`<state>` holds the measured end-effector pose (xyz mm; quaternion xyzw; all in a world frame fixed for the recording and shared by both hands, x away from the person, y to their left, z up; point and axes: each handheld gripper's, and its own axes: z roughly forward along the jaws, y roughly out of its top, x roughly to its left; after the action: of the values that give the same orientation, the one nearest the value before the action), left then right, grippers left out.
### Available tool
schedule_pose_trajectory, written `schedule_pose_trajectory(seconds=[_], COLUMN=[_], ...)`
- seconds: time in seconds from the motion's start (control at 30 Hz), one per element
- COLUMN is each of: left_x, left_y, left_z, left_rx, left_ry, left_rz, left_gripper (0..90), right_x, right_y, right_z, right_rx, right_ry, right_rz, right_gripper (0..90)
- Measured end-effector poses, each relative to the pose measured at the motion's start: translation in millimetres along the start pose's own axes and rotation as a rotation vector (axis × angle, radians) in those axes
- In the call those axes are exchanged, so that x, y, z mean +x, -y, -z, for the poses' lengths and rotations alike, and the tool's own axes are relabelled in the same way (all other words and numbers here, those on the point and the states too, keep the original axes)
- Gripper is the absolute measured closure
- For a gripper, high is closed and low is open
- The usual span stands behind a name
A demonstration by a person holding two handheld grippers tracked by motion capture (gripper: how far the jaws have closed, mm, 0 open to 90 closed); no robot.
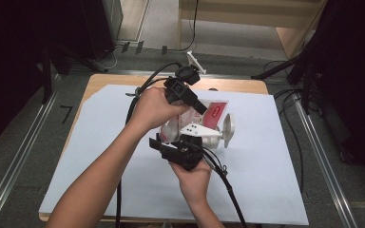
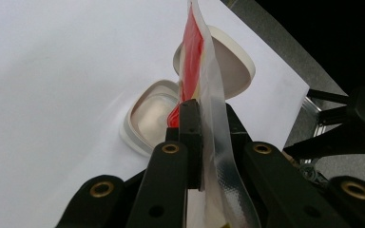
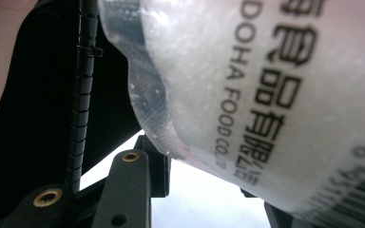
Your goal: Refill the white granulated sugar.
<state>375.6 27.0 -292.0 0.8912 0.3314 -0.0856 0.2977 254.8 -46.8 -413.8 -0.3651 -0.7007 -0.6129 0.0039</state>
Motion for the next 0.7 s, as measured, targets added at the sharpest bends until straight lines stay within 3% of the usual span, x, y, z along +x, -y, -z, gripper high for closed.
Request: schedule_pose_trajectory(seconds=[0.23, 0.4, 0.7], left_x=[1.6, 2.0, 0.3], left_y=[1.0, 1.3, 1.4], left_z=[1.3, 2.1, 4.6], left_rx=[0.009, 0.023, 0.025], left_ry=[0.006, 0.000, 0.000], left_rz=[0.014, -0.007, -0.003], left_gripper=[84.5, 85.3, 85.4], right_x=[1.6, 2.6, 5.1], right_y=[-1.0, 0.2, -0.5], right_z=[-1.1, -1.7, -1.6], right_rx=[0.007, 0.013, 0.004], right_ry=[-0.004, -0.002, -0.007], right_rz=[0.002, 0.002, -0.001], right_gripper=[63.5, 63.5, 63.4])
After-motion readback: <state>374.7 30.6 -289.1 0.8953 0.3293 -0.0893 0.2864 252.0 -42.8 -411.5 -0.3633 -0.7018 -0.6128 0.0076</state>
